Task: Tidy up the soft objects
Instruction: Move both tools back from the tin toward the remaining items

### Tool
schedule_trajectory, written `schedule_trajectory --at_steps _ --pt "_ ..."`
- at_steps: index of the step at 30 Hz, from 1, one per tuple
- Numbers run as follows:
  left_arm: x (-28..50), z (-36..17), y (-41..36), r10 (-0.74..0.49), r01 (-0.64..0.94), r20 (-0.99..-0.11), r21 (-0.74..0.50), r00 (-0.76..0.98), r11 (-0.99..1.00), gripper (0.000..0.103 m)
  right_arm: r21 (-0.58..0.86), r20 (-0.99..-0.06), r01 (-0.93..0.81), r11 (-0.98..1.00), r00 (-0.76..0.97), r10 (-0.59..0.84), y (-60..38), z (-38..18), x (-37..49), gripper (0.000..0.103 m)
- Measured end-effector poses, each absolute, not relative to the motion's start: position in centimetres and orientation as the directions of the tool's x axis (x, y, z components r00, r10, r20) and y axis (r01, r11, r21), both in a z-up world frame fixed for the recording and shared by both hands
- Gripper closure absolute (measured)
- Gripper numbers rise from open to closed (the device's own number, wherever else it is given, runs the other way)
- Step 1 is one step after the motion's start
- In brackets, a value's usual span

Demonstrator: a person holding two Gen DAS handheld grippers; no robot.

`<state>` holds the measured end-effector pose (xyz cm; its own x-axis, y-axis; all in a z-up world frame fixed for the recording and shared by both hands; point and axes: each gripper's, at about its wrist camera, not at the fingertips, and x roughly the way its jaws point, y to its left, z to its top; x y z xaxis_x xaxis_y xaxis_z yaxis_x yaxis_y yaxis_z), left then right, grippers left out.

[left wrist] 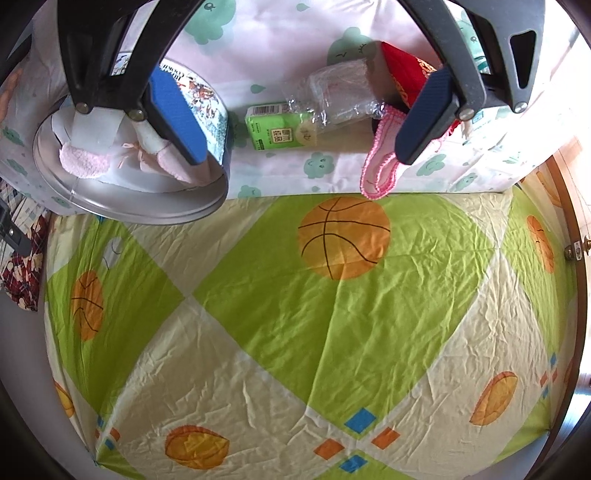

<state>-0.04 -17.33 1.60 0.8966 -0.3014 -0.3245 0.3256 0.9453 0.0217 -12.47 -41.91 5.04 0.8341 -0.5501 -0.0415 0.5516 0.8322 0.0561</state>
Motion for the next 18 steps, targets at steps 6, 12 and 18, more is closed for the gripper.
schedule_trajectory --at_steps 6,12,18 --pt "0.3 1.4 -15.9 -0.305 0.328 -0.338 0.011 0.89 0.945 0.0 0.063 -0.064 0.515 0.855 0.857 -0.511 -39.3 4.9 -12.8 0.011" --pt "0.6 1.3 -14.2 -0.293 0.32 -0.335 0.029 0.896 0.947 0.0 0.035 -0.091 0.479 0.877 0.876 -0.474 -36.3 4.4 -12.0 0.011" --pt "1.5 1.1 -12.1 -0.262 0.289 -0.345 0.029 0.901 0.957 0.0 0.019 -0.097 0.421 0.907 0.903 -0.418 -32.9 4.2 -11.1 0.011"
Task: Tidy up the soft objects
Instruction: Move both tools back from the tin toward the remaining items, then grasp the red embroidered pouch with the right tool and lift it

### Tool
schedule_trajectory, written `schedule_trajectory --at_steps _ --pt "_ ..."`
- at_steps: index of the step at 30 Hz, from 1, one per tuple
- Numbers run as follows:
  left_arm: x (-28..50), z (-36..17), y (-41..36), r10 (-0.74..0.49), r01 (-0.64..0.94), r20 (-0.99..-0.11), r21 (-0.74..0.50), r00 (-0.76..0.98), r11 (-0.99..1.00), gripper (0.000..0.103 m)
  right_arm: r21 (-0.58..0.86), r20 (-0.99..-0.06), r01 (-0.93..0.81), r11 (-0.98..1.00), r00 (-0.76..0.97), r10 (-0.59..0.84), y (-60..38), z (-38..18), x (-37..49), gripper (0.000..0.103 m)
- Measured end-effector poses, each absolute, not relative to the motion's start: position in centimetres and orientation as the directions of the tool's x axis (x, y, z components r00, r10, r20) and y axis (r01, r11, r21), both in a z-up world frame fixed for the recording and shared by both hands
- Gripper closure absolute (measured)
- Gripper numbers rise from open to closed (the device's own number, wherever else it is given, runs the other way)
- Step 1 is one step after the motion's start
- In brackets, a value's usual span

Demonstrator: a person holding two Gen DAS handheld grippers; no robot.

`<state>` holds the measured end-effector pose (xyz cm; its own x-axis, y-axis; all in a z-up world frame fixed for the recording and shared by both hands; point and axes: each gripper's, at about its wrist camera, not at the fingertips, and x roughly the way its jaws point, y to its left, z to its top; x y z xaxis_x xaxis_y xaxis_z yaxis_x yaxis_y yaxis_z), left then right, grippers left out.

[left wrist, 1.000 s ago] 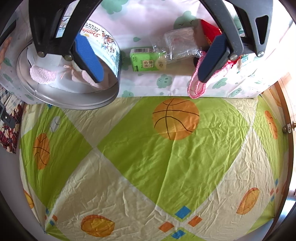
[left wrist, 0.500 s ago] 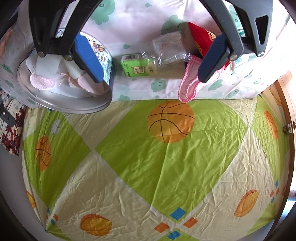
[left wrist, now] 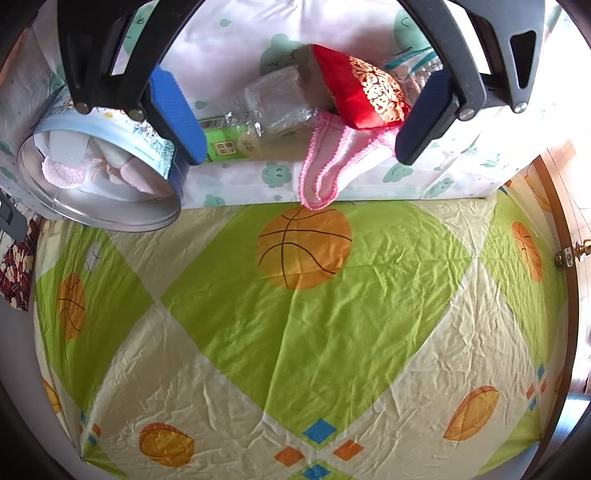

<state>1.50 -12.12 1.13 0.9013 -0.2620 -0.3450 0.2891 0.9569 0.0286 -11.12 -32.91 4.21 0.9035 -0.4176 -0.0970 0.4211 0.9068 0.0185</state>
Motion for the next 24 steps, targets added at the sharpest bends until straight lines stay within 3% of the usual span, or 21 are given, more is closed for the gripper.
schedule_trajectory --at_steps 13,24 --pt "4.5 0.6 -5.8 -0.177 0.194 -0.389 0.004 0.904 0.981 0.0 -0.003 -0.166 0.241 0.971 0.957 -0.238 -26.0 3.4 -7.8 0.011" --pt "7.7 0.6 0.9 -0.044 0.028 -0.452 -0.044 0.891 0.999 0.0 -0.01 -0.311 0.055 0.998 0.949 -0.055 -21.3 2.0 -3.8 0.011"
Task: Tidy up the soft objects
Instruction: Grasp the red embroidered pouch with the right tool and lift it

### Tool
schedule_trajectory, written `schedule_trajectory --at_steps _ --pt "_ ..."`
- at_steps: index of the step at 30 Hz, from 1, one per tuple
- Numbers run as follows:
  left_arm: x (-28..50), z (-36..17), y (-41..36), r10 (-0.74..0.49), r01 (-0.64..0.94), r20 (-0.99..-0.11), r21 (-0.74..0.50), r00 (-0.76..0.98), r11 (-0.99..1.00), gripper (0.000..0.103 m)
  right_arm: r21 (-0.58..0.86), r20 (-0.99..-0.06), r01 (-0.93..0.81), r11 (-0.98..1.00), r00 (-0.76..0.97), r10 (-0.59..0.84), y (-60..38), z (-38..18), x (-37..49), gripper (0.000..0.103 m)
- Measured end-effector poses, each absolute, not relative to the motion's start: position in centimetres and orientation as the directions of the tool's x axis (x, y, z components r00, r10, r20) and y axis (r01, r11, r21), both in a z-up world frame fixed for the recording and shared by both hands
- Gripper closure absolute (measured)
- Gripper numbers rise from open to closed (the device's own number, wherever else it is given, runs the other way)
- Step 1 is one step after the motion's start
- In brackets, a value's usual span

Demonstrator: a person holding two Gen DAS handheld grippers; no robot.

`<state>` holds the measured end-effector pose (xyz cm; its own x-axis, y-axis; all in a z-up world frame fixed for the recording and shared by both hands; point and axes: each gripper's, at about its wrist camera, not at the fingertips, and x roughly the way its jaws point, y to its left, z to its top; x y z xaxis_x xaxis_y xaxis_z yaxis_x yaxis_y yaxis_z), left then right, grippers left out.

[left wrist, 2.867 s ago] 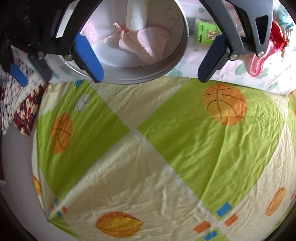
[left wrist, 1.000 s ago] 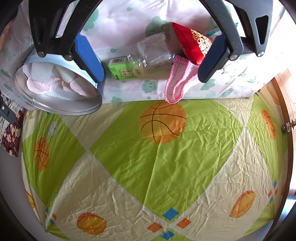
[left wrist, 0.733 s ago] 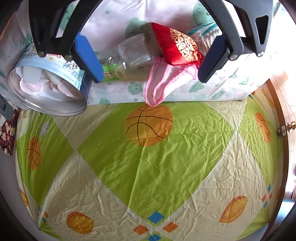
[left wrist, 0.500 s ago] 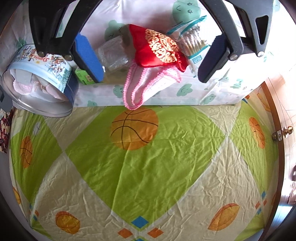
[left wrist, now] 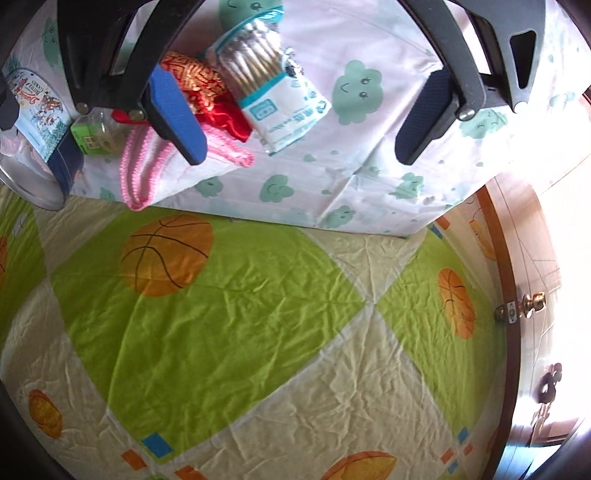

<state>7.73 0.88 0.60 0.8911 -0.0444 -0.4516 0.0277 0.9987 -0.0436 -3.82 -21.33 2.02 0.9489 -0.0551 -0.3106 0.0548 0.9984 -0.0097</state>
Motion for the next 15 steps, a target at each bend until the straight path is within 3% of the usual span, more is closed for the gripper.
schedule_trajectory --at_steps 4,7,15 --pt "8.7 0.4 3.0 0.008 -0.039 -0.488 -0.053 0.873 0.998 0.0 0.011 -0.359 -0.018 1.0 0.933 0.021 -19.9 1.5 -2.6 0.012" --pt "9.5 0.1 4.3 0.053 -0.09 -0.525 -0.046 0.85 0.995 0.0 0.023 -0.405 -0.082 0.996 0.91 0.084 -18.5 1.1 -1.3 0.02" --pt "10.2 -0.4 6.9 0.105 -0.182 -0.556 -0.085 0.824 0.98 0.0 0.061 -0.538 -0.21 0.976 0.817 0.21 -14.5 -0.7 3.4 0.02"
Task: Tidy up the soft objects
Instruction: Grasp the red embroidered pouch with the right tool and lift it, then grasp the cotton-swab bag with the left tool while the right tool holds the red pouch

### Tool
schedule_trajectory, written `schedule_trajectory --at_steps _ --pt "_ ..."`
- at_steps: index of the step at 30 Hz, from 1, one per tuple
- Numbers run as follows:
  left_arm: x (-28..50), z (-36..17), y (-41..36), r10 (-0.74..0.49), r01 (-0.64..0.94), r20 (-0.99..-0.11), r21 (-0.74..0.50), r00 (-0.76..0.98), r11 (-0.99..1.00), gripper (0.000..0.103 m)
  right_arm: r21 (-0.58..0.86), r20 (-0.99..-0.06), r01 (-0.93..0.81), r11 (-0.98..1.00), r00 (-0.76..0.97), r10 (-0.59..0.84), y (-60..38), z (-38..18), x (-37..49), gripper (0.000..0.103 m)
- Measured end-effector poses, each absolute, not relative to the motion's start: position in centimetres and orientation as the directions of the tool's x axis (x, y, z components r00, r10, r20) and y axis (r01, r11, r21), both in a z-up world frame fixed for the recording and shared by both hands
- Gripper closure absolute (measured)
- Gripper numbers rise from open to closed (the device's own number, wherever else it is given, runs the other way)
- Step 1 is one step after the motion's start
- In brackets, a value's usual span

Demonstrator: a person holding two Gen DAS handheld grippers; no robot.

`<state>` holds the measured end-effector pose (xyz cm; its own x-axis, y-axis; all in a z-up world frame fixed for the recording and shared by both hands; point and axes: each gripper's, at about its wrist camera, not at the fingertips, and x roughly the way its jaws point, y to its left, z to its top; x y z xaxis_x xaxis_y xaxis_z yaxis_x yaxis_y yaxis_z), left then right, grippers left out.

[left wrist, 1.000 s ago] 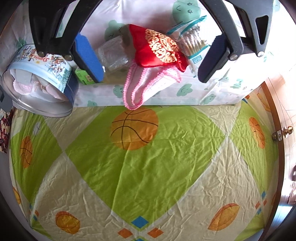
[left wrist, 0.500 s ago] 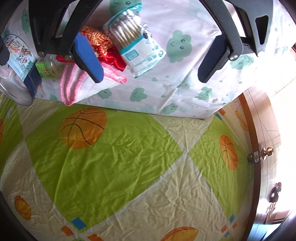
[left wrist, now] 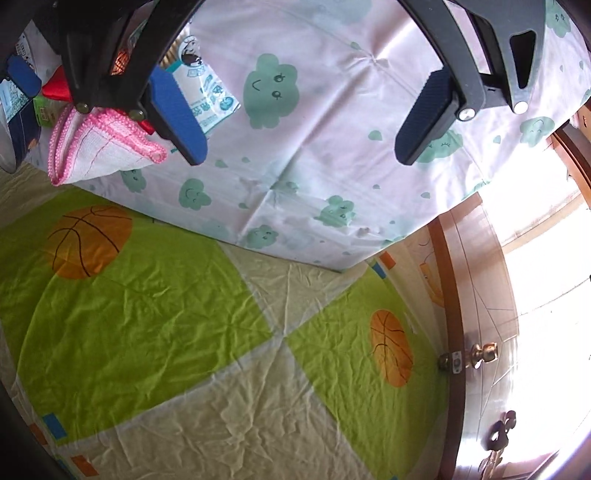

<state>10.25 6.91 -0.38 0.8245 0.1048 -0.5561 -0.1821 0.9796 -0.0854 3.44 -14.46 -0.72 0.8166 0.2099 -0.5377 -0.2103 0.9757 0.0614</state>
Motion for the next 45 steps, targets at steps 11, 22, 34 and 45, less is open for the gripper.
schedule_trajectory --at_steps 11,22,34,45 --pt "10.6 -0.6 6.7 0.101 -0.172 -0.57 -0.071 0.815 0.983 0.0 0.165 -0.693 -0.244 0.956 0.661 0.289 -13.2 -3.8 8.5 0.066" --pt "10.6 -0.9 5.2 -0.005 -0.067 -0.603 -0.097 0.797 0.993 0.0 0.259 -0.569 -0.324 0.91 0.71 0.415 -16.1 -1.0 1.7 0.084" --pt "10.7 -3.4 -0.9 -0.172 0.138 -0.706 -0.107 0.686 0.985 0.0 0.028 -0.306 -0.088 0.996 0.948 0.093 -21.4 3.0 -4.3 0.084" --pt "11.8 -4.7 0.6 -0.197 0.076 -0.759 -0.192 0.62 0.978 0.058 0.129 -0.35 -0.066 0.989 0.931 0.108 -22.4 2.2 -3.8 0.084"
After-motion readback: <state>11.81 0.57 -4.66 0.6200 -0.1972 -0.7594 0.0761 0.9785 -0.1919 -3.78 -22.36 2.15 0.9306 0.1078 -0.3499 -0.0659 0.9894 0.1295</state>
